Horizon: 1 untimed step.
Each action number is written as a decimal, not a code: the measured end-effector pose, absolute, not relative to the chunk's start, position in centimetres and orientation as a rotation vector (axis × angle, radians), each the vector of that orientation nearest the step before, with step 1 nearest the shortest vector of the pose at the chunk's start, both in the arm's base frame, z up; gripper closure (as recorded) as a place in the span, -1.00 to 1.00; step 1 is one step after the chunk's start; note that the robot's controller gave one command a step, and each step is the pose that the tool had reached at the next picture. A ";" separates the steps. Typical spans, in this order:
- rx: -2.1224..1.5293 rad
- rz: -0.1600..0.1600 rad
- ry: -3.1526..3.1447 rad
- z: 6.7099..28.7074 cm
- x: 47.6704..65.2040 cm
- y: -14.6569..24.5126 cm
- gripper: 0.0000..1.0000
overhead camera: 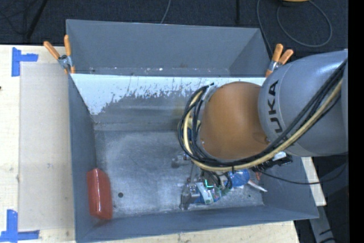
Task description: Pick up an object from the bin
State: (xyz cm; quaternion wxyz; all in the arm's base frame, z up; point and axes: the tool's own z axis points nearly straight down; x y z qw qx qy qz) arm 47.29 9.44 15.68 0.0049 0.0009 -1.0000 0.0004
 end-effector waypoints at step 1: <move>-0.003 0.000 -3.138 15.9 47.5 9.4 -1.00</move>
Offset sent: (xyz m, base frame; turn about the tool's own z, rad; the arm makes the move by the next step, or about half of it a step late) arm 0.0375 -0.0948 -0.0868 -0.3605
